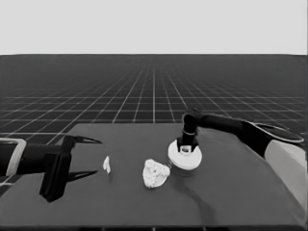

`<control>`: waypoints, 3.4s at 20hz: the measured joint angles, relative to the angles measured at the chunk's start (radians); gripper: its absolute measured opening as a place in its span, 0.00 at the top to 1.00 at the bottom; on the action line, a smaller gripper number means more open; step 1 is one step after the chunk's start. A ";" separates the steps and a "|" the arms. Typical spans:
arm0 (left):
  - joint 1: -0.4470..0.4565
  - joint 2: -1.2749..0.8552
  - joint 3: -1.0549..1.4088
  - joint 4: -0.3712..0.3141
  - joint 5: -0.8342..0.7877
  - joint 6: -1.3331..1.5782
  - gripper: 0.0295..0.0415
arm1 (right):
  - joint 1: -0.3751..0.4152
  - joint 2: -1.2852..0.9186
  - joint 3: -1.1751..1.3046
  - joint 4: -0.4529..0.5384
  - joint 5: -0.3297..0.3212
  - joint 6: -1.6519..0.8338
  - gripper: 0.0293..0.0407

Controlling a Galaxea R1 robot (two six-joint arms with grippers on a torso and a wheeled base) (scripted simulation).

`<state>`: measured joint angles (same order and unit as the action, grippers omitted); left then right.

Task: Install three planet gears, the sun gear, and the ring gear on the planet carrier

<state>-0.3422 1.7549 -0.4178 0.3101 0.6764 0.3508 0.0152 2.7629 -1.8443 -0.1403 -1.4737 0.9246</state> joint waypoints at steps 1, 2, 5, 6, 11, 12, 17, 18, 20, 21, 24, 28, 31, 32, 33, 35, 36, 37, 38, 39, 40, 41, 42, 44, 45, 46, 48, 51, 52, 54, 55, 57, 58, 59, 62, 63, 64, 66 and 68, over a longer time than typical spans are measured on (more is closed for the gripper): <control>0.000 0.000 0.000 0.000 0.000 0.000 0.25 | 0.030 -0.004 0.010 0.021 -0.016 0.005 0.51; 0.000 0.000 0.000 0.000 0.000 0.000 0.25 | 0.047 -0.005 0.014 0.034 -0.024 0.006 0.51; 0.000 0.000 0.000 0.000 0.000 0.000 0.25 | 0.063 -0.005 0.014 0.049 -0.035 0.006 0.51; 0.000 0.000 0.000 0.000 0.000 0.000 0.25 | 0.065 -0.005 0.014 0.050 -0.036 0.005 0.51; 0.000 0.000 0.000 0.000 0.000 0.000 0.25 | 0.024 0.195 0.196 -0.005 -0.057 0.389 0.51; 0.000 0.000 0.000 0.000 0.000 0.000 0.25 | 0.019 0.236 0.184 -0.011 -0.060 0.414 0.51; 0.000 0.000 0.000 0.000 0.000 0.000 0.25 | 0.014 0.287 0.156 -0.018 -0.065 0.440 0.51; 0.000 0.000 0.000 0.000 0.000 0.000 0.25 | 0.014 0.288 0.155 -0.019 -0.065 0.440 0.51; 0.000 0.000 0.000 0.000 0.000 0.000 0.25 | -0.050 0.297 0.124 -0.080 -0.048 0.422 0.51; 0.000 0.000 0.000 0.000 0.000 0.000 0.25 | -0.064 0.299 0.115 -0.093 -0.044 0.417 0.51; 0.000 0.000 0.000 0.000 0.000 0.000 0.25 | -0.080 0.302 0.104 -0.107 -0.038 0.410 0.51; 0.000 0.000 0.000 0.000 0.000 0.000 0.25 | -0.083 0.303 0.102 -0.111 -0.037 0.409 0.51; 0.000 0.000 0.000 0.000 0.000 0.000 0.25 | -0.086 0.303 0.102 -0.111 -0.037 0.425 0.51; 0.000 0.000 0.000 0.000 0.000 0.000 0.25 | -0.086 0.303 0.102 -0.111 -0.037 0.433 0.51; 0.000 0.000 0.000 0.000 0.000 0.000 0.25 | -0.086 0.303 0.102 -0.111 -0.037 0.441 0.51; 0.000 0.000 0.000 0.000 0.000 0.000 0.25 | -0.086 0.303 0.102 -0.111 -0.037 0.458 0.51; 0.000 0.000 0.000 0.000 0.000 0.000 0.25 | -0.086 0.303 0.102 -0.111 -0.037 0.467 0.51; 0.000 0.000 0.000 0.000 0.000 0.000 0.25 | -0.086 0.303 0.102 -0.111 -0.037 0.475 0.51; 0.000 0.000 0.000 0.000 0.000 0.000 0.25 | -0.086 0.304 0.102 -0.111 -0.037 0.484 0.51; 0.000 0.000 0.000 0.000 0.000 0.000 0.25 | -0.086 0.304 0.102 -0.111 -0.037 0.493 0.51; 0.000 0.000 0.000 0.000 0.000 0.000 0.25 | -0.086 0.304 0.102 -0.111 -0.036 0.501 0.51; 0.000 0.000 0.000 0.000 0.000 0.000 0.25 | -0.086 0.304 0.102 -0.111 -0.036 0.510 0.51; 0.000 0.000 0.000 0.000 0.000 0.000 0.25 | -0.086 0.304 0.102 -0.111 -0.036 0.519 0.51; 0.000 0.000 0.000 0.000 0.000 0.000 0.25 | -0.090 0.303 0.102 -0.110 -0.036 0.536 0.51; 0.000 0.000 0.000 0.000 0.000 0.000 0.25 | -0.090 0.303 0.102 -0.110 -0.036 0.545 0.51; 0.000 0.000 0.000 0.000 0.000 0.000 0.25 | -0.091 0.303 0.102 -0.110 -0.036 0.554 0.51; 0.000 0.000 0.000 0.000 0.000 0.000 0.25 | -0.091 0.303 0.102 -0.109 -0.036 0.571 0.51; 0.000 0.000 0.000 0.000 0.000 0.000 0.25 | -0.092 0.303 0.102 -0.109 -0.037 0.597 0.51; 0.000 0.000 0.000 0.000 0.000 0.000 0.25 | -0.092 0.303 0.102 -0.109 -0.036 0.606 0.51; 0.000 0.000 0.000 0.000 0.000 0.000 0.25 | -0.093 0.303 0.102 -0.109 -0.036 0.623 0.51; 0.000 0.000 0.000 0.000 0.000 0.000 0.25 | -0.093 0.303 0.102 -0.109 -0.036 0.632 0.51; 0.000 0.000 0.000 0.000 0.000 0.000 0.25 | -0.093 0.303 0.102 -0.110 -0.036 0.650 0.51; 0.000 0.000 0.000 0.000 0.000 0.000 0.25 | -0.093 0.303 0.101 -0.110 -0.036 0.658 0.51; 0.000 0.000 0.000 0.000 0.000 0.000 0.25 | -0.094 0.303 0.101 -0.110 -0.037 0.667 0.51; 0.000 0.000 0.000 0.000 0.000 0.000 0.25 | -0.094 0.303 0.102 -0.109 -0.036 0.693 0.51; 0.000 0.000 0.000 0.000 0.000 0.000 0.25 | -0.094 0.303 0.102 -0.110 -0.036 0.702 0.51; 0.000 0.000 0.000 0.000 0.000 0.000 0.25 | -0.095 0.303 0.102 -0.110 -0.036 0.711 0.51; 0.000 0.000 0.000 0.000 0.000 0.000 0.25 | -0.095 0.303 0.101 -0.110 -0.036 0.728 0.51; 0.000 0.000 0.000 0.000 0.000 0.000 0.25 | -0.095 0.303 0.101 -0.110 -0.036 0.746 0.51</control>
<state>-0.3422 1.7549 -0.4178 0.3101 0.6764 0.3508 -0.0798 3.0655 -1.7429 -0.2499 -1.5101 1.6702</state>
